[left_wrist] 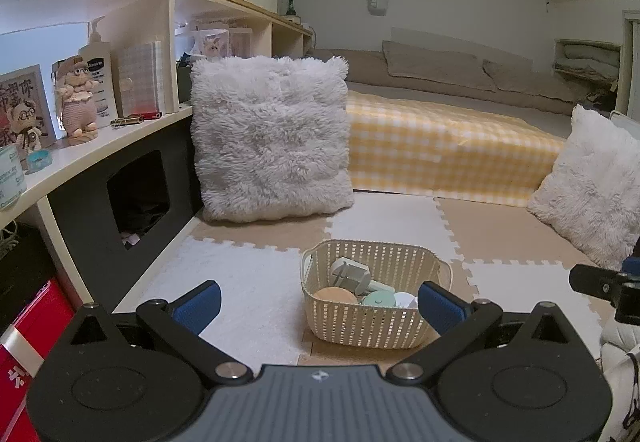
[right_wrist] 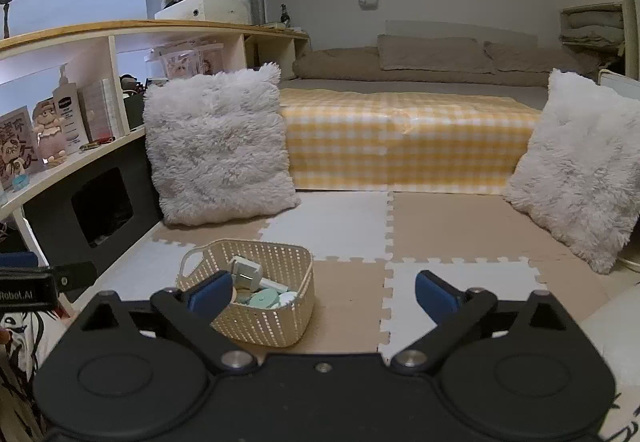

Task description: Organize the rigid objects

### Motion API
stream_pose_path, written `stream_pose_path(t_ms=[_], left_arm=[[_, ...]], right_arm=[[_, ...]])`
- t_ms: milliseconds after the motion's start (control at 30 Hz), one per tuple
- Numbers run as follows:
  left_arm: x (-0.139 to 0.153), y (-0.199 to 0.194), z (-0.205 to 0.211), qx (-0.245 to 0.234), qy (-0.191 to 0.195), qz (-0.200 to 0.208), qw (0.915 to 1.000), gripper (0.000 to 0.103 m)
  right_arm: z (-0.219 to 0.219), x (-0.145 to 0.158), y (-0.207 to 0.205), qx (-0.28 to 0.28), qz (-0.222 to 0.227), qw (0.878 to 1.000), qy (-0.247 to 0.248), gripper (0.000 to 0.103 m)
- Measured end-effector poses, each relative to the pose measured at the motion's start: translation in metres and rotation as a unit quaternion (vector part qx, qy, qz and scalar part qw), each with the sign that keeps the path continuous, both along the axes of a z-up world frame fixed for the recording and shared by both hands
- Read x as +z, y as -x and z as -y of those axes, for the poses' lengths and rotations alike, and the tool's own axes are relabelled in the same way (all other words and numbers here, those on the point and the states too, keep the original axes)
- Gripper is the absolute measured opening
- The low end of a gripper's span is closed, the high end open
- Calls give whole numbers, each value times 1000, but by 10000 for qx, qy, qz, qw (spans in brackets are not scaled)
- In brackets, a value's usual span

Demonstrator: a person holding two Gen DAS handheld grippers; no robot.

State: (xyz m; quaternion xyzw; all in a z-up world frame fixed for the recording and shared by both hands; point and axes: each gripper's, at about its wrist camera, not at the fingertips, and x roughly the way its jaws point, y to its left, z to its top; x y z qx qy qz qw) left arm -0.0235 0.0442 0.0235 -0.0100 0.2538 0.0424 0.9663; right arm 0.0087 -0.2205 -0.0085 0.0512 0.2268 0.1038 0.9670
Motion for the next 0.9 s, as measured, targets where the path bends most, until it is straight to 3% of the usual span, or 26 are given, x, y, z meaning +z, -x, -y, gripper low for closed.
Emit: stream_pose_path(t_ms=[433,900], left_arm=[[-7,4,9,-95,-268,117,9995,103],[-8,6,9,-124,-236,173,9995,103]], right_arm=[[3,-12,5,-176,7,9998,50,103],[2,-13,7,-256,23,9996,105,103]])
